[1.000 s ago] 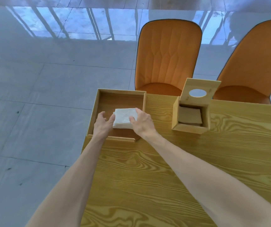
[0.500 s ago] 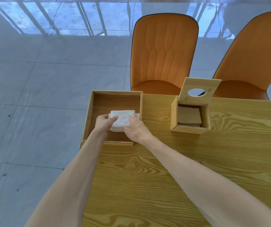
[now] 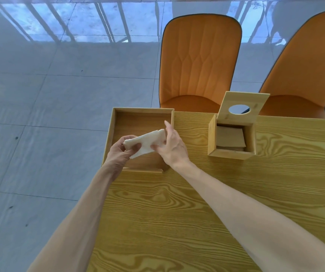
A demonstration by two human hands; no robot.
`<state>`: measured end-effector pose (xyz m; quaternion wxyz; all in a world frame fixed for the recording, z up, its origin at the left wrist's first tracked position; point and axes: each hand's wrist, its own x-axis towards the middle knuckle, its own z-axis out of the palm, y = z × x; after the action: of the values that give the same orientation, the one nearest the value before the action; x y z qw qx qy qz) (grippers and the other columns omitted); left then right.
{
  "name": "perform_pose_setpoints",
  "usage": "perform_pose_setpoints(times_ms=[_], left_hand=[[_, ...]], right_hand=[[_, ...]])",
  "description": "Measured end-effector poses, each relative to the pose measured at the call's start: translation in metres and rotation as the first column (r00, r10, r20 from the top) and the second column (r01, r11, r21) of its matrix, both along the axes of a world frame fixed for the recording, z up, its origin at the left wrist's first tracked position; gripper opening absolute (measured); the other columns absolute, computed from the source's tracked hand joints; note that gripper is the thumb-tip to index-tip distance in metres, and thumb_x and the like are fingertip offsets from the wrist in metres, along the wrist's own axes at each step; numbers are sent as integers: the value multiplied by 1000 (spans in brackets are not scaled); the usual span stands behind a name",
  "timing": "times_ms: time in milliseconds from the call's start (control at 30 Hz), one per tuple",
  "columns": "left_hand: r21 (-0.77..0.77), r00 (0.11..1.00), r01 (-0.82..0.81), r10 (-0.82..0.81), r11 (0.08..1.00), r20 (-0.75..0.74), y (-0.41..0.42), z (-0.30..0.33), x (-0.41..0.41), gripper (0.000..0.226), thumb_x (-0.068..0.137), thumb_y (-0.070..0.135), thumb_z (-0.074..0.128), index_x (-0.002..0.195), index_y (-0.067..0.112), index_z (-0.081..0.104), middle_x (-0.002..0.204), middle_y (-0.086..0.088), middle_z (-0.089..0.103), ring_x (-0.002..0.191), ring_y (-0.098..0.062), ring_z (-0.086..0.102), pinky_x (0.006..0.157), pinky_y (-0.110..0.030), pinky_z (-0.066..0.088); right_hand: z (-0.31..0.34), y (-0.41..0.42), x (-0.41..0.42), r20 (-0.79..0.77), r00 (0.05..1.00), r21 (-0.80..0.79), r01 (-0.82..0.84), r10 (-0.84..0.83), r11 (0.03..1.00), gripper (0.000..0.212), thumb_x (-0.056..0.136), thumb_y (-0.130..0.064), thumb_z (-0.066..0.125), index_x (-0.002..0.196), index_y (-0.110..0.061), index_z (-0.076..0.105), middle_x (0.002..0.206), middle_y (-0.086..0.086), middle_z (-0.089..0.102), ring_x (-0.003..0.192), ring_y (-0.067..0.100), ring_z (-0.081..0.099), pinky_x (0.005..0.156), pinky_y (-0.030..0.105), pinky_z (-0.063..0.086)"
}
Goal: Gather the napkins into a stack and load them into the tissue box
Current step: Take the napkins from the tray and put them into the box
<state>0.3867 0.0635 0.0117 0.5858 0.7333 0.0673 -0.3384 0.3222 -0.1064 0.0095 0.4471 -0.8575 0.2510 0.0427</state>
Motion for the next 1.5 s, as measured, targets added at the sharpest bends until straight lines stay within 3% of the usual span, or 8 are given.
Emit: perform_pose_setpoints(times_ms=[100,200,500,733,933,1133,1333,1500], left_hand=[[-25,999,18,-18,1000,30,10,1,-5,30,78,32,78,105,34,67,100,2,67,89,-18,57,79,-28,44],[5,995,84,-84,996,47,13,-5,-10,55,82,6,74,125,34,54,117,-3,61,99,-17,57,80,-22,45],[90,975,22,-41,996,219,9,-12,-18,83,71,-23,55,138,23,38,132,-14,48,104,-18,55,70,-12,50],[126,960,21,-55,992,276,5,-15,-22,93,73,-25,55,146,24,26,125,-10,49,104,-15,57,75,-7,49],[159,974,28,-62,987,219,-7,-12,-24,95,76,-19,64,149,26,22,121,0,43,101,-8,54,70,-10,50],[101,971,-5,-19,995,238,-21,-13,-27,87,77,-16,66,144,26,28,106,8,49,93,-6,56,67,-6,49],[178,958,53,-101,983,270,-14,-21,-25,85,72,-25,54,140,22,35,118,-8,50,101,-13,55,73,-9,49],[189,939,143,-194,972,285,-1,-25,-25,48,87,8,71,127,21,50,111,4,64,102,-10,62,78,-14,51]], right_hand=[[-1,-6,8,-93,986,112,-127,138,986,85,82,-24,80,153,-19,33,142,11,55,131,29,52,109,41,43],[-7,-2,11,-145,957,194,-221,250,956,76,83,-13,77,148,-22,38,136,8,59,125,26,56,106,37,46],[-29,5,8,59,977,316,-211,203,925,49,84,-8,70,128,-19,51,115,1,67,93,17,66,80,29,56],[-36,2,2,91,949,247,-314,300,917,76,84,-10,74,147,-27,36,127,2,61,103,16,63,100,44,52],[-33,8,5,18,992,539,-113,123,835,93,84,-2,71,154,-29,17,144,8,44,97,20,63,58,24,56],[-31,-1,1,30,992,567,-116,120,815,86,85,4,68,150,-29,22,125,6,51,89,22,63,57,25,56],[-28,-4,-3,-32,974,229,-210,223,950,48,90,-7,61,133,-25,47,105,6,70,72,13,76,55,30,61],[-29,-9,-9,-9,954,-151,-298,300,943,27,91,-21,67,117,-22,61,92,3,76,67,17,74,73,41,60]])
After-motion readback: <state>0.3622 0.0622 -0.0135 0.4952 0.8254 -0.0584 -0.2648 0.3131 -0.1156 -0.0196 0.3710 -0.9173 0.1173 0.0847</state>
